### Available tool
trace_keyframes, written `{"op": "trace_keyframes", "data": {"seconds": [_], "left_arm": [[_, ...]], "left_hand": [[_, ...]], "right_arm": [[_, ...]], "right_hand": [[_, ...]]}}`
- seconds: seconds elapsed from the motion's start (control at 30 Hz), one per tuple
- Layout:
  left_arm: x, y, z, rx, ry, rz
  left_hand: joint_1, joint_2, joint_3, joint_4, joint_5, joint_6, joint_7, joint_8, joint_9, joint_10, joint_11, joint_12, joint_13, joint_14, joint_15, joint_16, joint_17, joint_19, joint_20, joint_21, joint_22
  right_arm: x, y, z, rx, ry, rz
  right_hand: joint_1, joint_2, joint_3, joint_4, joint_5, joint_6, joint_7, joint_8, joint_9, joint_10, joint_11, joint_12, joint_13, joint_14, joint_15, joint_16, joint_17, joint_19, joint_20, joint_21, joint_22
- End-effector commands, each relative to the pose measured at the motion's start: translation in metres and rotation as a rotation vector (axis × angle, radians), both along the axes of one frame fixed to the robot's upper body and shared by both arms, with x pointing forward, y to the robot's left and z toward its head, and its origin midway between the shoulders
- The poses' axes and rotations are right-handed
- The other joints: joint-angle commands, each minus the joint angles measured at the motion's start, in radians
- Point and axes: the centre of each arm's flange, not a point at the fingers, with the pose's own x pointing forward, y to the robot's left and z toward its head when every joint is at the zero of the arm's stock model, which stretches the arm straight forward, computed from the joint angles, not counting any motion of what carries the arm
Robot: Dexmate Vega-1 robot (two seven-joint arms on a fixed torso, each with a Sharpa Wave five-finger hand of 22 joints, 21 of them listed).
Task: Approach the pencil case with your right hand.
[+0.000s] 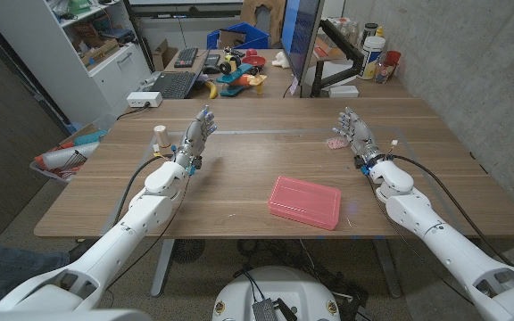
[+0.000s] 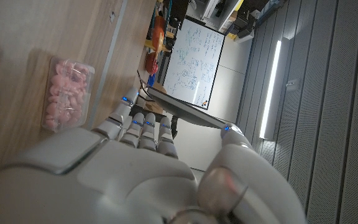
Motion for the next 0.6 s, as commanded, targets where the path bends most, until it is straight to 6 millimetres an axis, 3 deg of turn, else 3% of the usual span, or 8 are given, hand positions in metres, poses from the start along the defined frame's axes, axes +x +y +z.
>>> {"op": "trace_keyframes", "data": {"seconds": [0.03,0.6], "left_arm": [[-0.004,0.001,-0.001,0.021,0.009,0.001],[-0.011,0.011,-0.003,0.029,0.009,0.013]], "left_hand": [[0.012,0.002,0.004,-0.002,0.006,0.000,0.007,0.005,0.004,-0.005,0.004,0.002,0.002,-0.006,0.002,0.003,0.002,-0.070,0.002,0.001,0.001],[0.015,0.006,0.004,-0.006,0.004,-0.001,0.005,0.004,0.004,-0.004,0.002,-0.005,-0.004,-0.007,0.003,0.001,0.002,-0.068,0.013,-0.010,0.002]], "right_arm": [[-0.004,0.003,-0.004,-0.008,0.001,-0.002],[-0.003,0.008,-0.003,-0.013,-0.007,-0.001]], "right_hand": [[0.010,0.003,0.008,0.000,0.004,0.006,0.000,0.006,0.003,0.007,0.008,0.002,0.000,-0.003,0.003,0.005,0.001,0.010,0.001,0.003,0.005],[0.007,0.007,0.005,-0.001,0.005,0.010,-0.005,0.007,-0.004,0.023,0.008,-0.006,-0.013,0.005,0.004,0.002,-0.009,0.018,0.003,-0.012,0.005]]}}
